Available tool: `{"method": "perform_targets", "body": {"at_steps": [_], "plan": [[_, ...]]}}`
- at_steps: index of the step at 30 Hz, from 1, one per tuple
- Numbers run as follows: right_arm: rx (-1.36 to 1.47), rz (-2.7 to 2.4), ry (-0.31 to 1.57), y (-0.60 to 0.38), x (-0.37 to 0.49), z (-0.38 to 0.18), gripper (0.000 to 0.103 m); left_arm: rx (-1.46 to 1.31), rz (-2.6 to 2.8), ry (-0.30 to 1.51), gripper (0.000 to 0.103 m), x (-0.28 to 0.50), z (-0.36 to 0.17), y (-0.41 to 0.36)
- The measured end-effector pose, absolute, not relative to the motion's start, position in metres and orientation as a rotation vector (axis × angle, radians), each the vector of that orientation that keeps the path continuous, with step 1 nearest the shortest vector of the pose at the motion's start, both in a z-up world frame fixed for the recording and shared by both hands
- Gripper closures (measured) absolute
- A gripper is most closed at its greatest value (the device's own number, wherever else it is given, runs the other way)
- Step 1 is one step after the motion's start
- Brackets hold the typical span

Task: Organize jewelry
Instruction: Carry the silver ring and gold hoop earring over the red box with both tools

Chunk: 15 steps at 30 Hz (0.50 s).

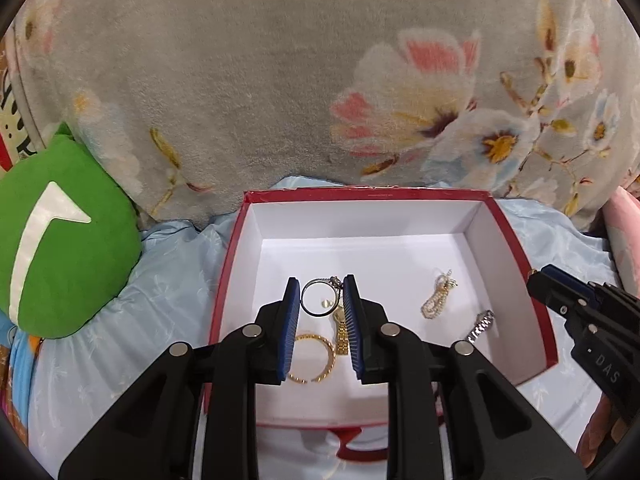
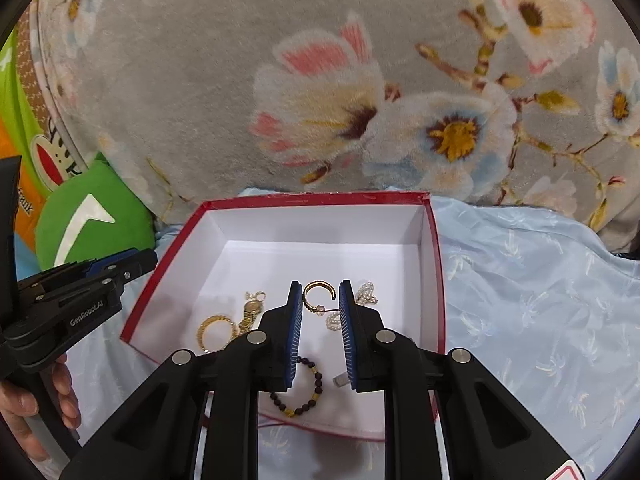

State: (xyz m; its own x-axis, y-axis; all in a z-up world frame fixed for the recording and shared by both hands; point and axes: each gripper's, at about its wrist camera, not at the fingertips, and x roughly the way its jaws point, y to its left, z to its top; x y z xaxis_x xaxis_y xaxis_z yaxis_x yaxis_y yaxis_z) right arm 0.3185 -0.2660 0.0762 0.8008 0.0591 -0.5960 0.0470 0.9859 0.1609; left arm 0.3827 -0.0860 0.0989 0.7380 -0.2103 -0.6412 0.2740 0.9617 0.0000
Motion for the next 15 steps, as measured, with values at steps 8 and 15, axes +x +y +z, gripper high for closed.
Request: {"method": "perform_targets", "body": {"at_steps": [8, 15], "plan": [[0.146, -0.008, 0.683, -0.263, 0.345, 0.051, 0.086, 0.089, -0.235, 0.754, 0.082, 0.422, 0.071, -0.095], [0.12, -0.027, 0.67, -0.261, 0.355, 0.046, 0.085, 0.099, -0.201, 0.762, 0.068, 0.438, 0.059, -0.097]]}}
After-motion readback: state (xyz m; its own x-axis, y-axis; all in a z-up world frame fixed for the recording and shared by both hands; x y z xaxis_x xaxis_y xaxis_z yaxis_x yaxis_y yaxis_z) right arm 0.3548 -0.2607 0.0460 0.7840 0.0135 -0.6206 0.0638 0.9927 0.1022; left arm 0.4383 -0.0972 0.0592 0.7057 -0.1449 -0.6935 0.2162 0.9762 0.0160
